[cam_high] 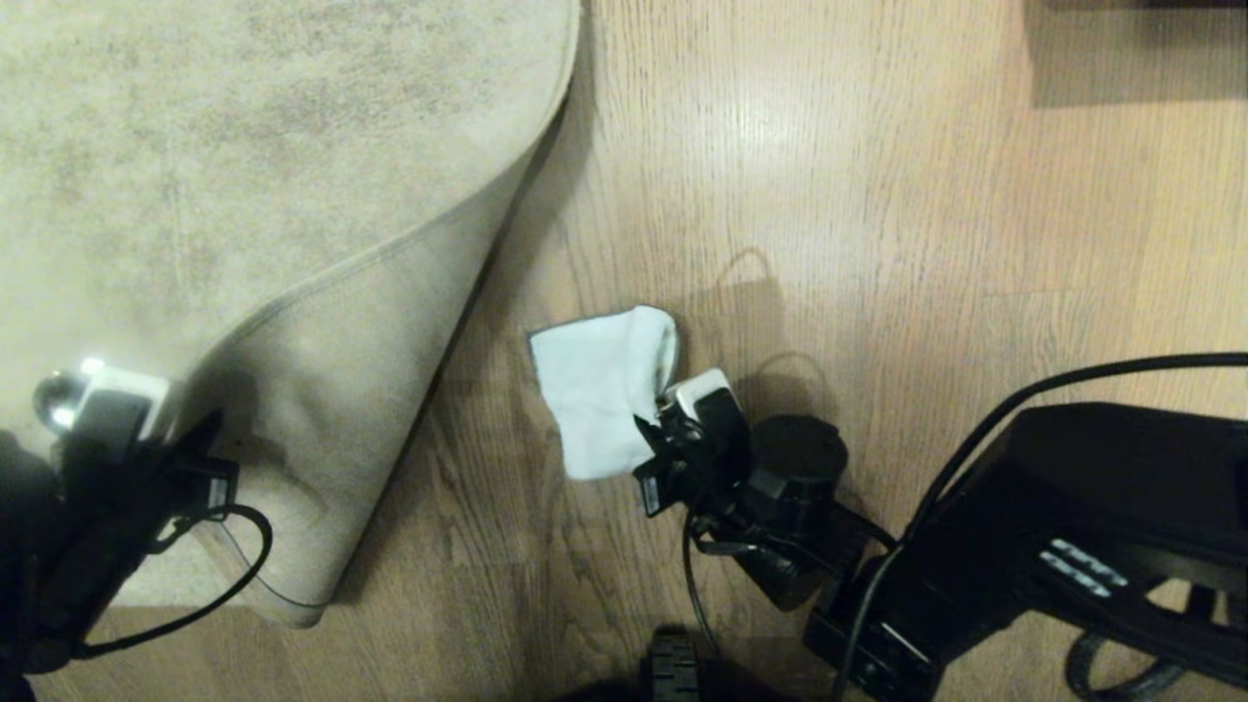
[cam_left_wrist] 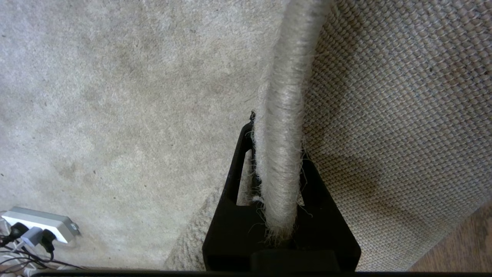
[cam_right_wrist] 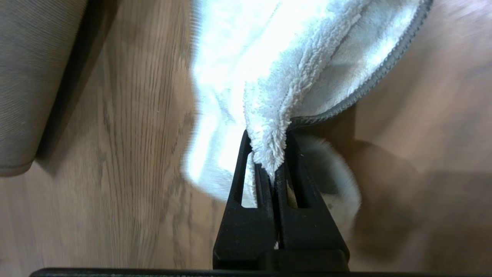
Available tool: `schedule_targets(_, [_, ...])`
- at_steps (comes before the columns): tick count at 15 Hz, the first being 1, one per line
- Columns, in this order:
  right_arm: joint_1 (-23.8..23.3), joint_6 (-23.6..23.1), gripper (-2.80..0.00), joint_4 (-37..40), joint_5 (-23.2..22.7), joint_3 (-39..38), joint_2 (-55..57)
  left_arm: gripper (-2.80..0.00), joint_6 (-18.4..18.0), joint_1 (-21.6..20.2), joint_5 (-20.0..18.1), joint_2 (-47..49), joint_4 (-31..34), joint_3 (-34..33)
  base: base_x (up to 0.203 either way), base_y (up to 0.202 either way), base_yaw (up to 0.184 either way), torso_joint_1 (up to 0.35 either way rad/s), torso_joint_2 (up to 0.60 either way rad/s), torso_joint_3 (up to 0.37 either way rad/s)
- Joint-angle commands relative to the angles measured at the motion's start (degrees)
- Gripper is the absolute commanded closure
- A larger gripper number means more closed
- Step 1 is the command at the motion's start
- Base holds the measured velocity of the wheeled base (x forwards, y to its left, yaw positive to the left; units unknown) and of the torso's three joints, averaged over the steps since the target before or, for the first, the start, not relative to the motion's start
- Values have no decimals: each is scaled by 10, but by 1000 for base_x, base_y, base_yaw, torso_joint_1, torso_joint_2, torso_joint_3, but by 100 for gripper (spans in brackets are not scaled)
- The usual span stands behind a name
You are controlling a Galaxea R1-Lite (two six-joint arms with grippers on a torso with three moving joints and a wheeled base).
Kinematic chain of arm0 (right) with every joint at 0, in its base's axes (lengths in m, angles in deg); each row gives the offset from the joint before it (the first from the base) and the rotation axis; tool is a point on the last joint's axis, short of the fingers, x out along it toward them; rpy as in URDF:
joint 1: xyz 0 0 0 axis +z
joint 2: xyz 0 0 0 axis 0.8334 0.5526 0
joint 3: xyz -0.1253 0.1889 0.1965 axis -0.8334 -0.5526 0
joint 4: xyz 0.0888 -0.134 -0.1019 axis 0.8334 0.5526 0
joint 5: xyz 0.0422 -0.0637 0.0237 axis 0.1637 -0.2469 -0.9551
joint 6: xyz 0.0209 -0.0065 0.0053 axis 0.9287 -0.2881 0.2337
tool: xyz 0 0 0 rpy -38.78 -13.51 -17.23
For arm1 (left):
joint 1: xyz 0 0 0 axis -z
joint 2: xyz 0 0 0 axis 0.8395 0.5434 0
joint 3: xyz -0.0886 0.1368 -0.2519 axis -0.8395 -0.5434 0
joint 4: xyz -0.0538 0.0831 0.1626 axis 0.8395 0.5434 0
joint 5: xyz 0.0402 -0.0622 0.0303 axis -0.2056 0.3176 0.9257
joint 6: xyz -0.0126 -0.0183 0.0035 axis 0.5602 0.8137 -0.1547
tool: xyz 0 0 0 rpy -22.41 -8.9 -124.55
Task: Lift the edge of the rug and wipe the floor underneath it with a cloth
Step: Wipe the floor under the carpet with a rag
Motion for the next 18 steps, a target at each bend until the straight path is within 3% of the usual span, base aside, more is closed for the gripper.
schedule_targets(1, [-2,-6,0,3,1,-48,-83,0,-1,0,0,-1,-5,-1,0,0,0,0,0,0])
schedule_targets(6, [91,-8,0,70,1,-46,-103,0,-1,0,1,-2,-5,0,0,0,0,0,0,0])
schedule_targets(11, [194,-5,0,136,1,76,-20,0,-2,0,1,-2,-5,-1,0,0,0,0,0,0])
schedule_targets(18, [220,-2,0,149,-1,185,101,0,-2,0,0,-2,-5,3,0,0,0,0,0,0])
